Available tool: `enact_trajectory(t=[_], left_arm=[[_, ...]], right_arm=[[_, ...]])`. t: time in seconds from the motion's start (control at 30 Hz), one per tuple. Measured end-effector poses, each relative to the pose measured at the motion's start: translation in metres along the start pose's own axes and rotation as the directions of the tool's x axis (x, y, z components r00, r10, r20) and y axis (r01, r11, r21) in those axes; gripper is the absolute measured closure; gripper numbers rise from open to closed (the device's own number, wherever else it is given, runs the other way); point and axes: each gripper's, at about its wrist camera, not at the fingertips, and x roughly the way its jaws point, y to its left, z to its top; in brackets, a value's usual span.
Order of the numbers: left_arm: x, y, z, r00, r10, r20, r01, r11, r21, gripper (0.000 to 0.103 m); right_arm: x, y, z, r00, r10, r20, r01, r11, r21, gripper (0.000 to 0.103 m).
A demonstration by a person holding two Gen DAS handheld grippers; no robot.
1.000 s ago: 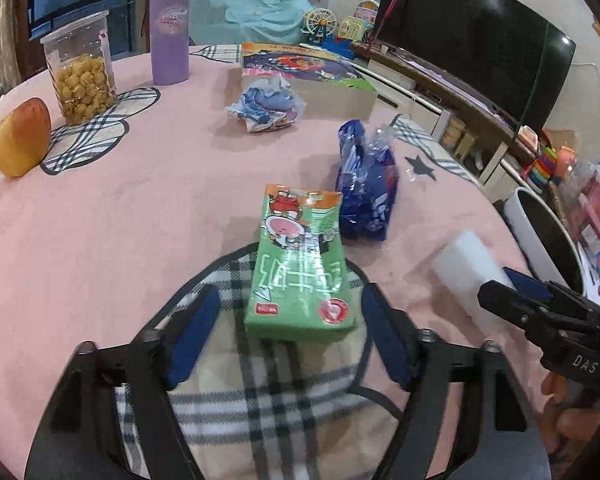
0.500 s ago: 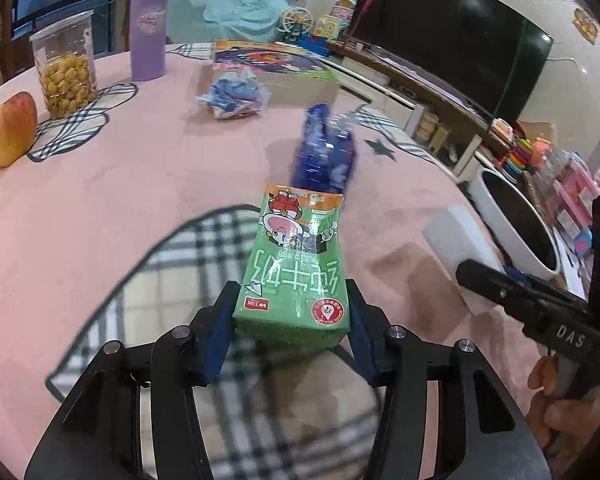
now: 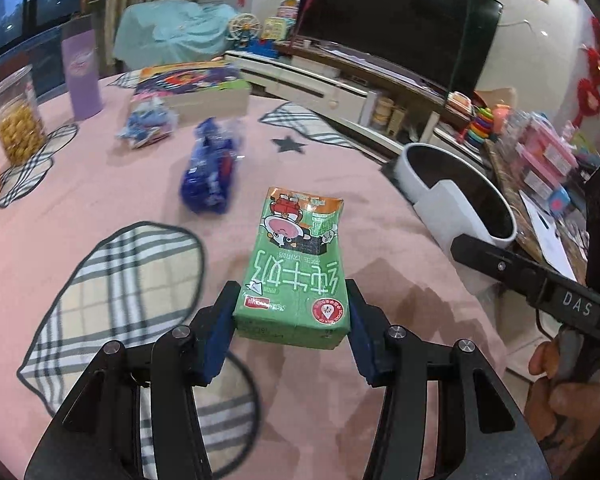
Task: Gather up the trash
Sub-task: 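Carry the milk carton and foam block over the bin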
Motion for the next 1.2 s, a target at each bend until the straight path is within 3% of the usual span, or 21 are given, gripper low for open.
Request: enact_trajectory(t=[0.7,1.2], left_arm=[[0.013,-0.081,0.026,0.997,-0.074,0.004,0.073,0.988,0.136,0.053],[0.028,-0.115,0.042,0.995,-0.1,-0.002,0.099,0.978,0.184,0.053]], right_arm=[[-0.05,-0.063,0.01,0.991,-0.082,0.102,0.069,0.99,0.126,0.051],[-0.055,-0.095,0.024,0.987,-0.114,0.109,0.095,0.981,0.167,0.051]])
